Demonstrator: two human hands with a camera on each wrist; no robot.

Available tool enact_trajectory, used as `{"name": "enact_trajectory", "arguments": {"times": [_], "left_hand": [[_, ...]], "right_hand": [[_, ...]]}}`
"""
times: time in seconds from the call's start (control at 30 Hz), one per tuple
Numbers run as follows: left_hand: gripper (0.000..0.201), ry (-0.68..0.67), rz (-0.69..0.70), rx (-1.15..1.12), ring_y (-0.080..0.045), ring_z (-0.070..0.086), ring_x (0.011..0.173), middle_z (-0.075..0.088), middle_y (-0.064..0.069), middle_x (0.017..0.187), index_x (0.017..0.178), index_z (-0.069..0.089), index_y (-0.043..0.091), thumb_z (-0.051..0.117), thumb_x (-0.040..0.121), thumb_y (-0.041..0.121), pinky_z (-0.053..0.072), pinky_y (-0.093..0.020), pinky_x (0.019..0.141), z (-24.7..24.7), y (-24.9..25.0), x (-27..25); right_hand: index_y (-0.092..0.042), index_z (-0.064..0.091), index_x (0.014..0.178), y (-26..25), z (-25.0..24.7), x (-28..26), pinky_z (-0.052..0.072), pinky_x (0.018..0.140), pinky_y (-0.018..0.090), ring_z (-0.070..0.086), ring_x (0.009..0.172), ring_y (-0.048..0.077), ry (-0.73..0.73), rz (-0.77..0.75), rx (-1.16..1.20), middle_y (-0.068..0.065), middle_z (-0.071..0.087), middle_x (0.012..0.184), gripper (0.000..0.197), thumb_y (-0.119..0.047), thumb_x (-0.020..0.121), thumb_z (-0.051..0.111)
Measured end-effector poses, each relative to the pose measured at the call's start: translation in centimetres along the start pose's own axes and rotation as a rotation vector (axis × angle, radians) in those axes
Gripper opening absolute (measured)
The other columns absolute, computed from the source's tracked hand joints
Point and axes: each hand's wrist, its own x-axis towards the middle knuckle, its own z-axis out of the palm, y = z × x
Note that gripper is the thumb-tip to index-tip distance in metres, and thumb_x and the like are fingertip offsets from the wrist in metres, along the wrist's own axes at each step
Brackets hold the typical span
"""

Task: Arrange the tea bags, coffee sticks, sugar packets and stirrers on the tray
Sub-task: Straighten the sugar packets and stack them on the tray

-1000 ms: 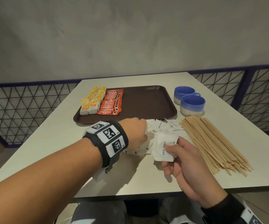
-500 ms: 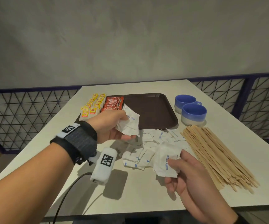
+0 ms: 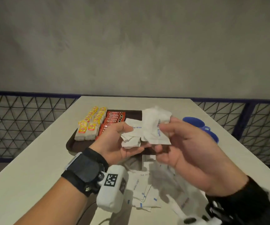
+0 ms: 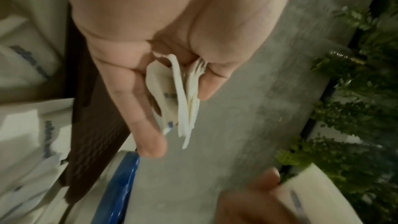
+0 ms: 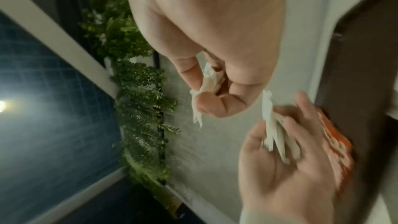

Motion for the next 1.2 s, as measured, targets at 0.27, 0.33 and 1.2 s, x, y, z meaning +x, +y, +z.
{"name": "enact_trajectory", "arguments": {"times": [0.27,0.33,1.2], "left_hand": [[0.039,0.010,0.267,0.059,-0.032,0.076,0.096,0.075,-0.018,0.113,0.133,0.058,0.009,0.042,0.099,-0.001,0.063,-0.040,0.071,-2.9,0.9,1.7],[0.041,0.028,0.296,0.096,-0.031,0.076,0.097,0.075,-0.015,0.115,0.134,0.057,0.013,0.045,0.098,-0.004,0.063,-0.043,0.072,-3.4,0.7,2.1],[0.035,0.246,0.369,0.023,-0.017,0.076,0.074,0.079,-0.008,0.096,0.116,0.066,0.016,0.074,0.084,0.005,0.046,-0.022,0.041,-3.0,-0.5,1.3]], "right_hand": [[-0.010,0.064,0.119,2.4,-0.8,11.9,0.050,0.050,0.025,0.057,0.070,0.022,0.165,0.053,-0.353,0.022,0.075,0.109,0.020,-0.006,0.104,0.051],[-0.006,0.065,0.116,3.7,-1.4,12.6,0.050,0.052,0.025,0.058,0.067,0.019,0.214,0.070,-0.290,0.017,0.078,0.099,0.017,-0.006,0.102,0.056],[-0.005,0.069,0.099,3.8,-3.2,10.2,0.057,0.058,0.031,0.070,0.074,0.022,0.259,0.028,-0.310,0.008,0.078,0.098,0.013,-0.018,0.095,0.070]]}}
